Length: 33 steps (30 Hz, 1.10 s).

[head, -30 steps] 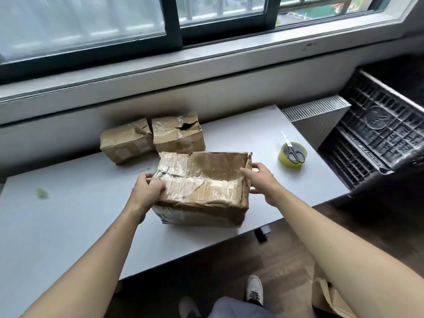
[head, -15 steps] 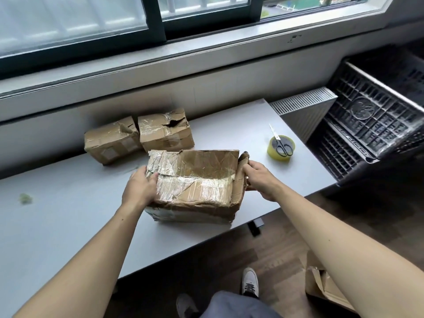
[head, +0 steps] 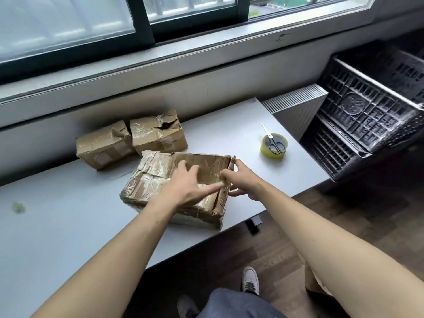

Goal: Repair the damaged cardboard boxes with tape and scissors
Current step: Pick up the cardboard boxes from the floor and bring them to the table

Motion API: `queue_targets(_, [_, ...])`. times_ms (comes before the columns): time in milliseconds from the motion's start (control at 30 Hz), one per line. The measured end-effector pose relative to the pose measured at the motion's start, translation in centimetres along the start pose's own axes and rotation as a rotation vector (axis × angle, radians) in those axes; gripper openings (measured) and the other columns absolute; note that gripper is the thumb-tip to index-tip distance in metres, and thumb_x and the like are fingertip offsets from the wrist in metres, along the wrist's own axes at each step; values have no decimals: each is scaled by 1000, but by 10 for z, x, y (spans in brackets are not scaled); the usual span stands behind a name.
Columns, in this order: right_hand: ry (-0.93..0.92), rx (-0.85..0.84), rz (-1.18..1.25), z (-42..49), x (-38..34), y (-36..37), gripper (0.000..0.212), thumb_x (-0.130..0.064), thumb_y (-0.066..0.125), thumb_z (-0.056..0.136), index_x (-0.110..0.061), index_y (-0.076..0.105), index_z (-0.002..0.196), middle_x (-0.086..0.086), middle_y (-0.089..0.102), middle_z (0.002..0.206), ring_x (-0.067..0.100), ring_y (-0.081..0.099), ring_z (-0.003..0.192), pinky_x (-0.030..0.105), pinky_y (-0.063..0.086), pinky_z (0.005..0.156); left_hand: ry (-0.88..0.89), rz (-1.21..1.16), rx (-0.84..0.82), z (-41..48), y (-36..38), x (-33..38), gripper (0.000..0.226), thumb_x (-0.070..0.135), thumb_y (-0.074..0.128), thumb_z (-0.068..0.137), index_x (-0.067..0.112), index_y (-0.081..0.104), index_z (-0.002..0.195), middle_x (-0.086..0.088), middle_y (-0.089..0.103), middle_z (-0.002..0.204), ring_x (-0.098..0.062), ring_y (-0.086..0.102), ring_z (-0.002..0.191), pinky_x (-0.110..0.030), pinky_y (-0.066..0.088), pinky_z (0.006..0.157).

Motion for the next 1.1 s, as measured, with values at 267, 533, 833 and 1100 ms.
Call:
queue_targets(267, [28,-55,-36,-4,7,22,26,-16,58,90,-12,41,109,11,56,105,18,61,77,42,63,69,44,192,-157,-4,22,7,53,57,60,89,17,56,123,-22,-13,162,-36,15,149,-46,22,120])
queue_targets(533, [44,-57,-7,-9,11,26,39,-20,62,76,-8,46,109,11,58,96,20,62,69,44,63,69,173,107,38,-11,-2,9,15,24,62,92,10,65,95,-13,38,145,-27,49,124,-34,40,106])
queue_targets(833, [45,-74,-87,-9,7,29,20,-23,56,82,-7,59,95,10,62,89,19,64,65,35,62,62,-46,-652,296,-30,-34,-71,13,6,57,91,12,59,79,-5,61,77,-16,55,65,-27,43,54])
queue_targets(1100, [47,-251,-308,-21,8,60,9,-18,58,91,-12,55,97,11,63,82,26,62,75,41,60,79,-38,-1143,336,-54,-38,-117,23,-1,48,99,13,51,82,5,57,58,-7,49,45,-19,34,38])
Point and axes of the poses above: each hand's wrist, its own z-axis towards the middle knuckle, its own y-axis out of the palm, x = y × z, the point moved 10 cm from there along z, towards the middle knuckle
